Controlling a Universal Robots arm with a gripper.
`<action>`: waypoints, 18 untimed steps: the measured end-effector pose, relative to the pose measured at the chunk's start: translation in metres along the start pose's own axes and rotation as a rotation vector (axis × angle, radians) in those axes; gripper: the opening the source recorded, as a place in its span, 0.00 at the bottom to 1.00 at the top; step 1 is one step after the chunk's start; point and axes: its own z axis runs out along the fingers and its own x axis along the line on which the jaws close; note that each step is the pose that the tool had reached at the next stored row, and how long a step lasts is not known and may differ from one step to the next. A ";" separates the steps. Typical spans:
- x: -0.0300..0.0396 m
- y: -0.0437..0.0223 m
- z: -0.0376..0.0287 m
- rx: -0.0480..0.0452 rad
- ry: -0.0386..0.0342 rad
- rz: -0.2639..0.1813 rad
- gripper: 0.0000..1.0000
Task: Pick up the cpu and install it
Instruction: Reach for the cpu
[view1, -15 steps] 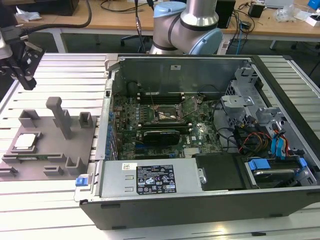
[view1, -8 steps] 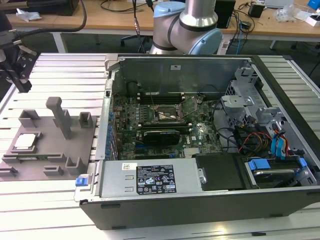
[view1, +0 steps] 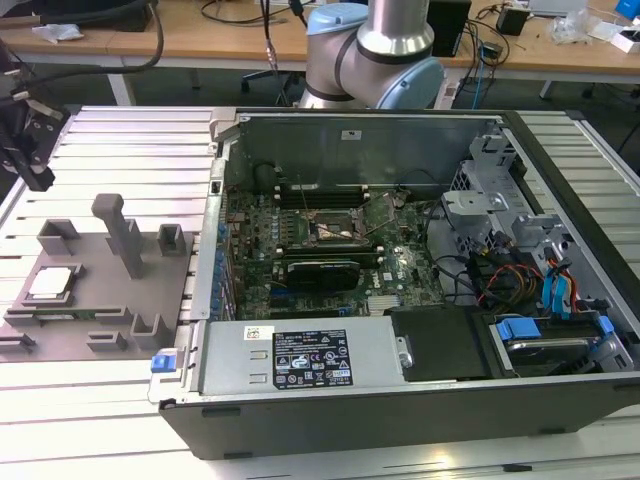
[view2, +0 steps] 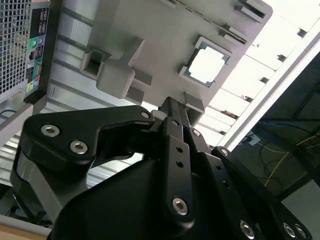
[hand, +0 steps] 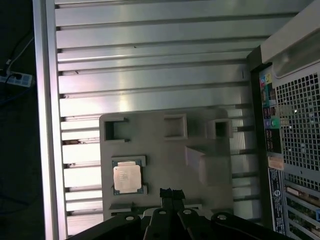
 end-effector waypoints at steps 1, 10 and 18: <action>0.0018 -0.0003 0.0021 0.0000 0.0000 0.000 0.11; 0.0147 -0.0019 0.0188 -0.0002 -0.0002 0.000 0.11; 0.0205 -0.0029 0.0295 0.0000 0.0001 0.000 0.11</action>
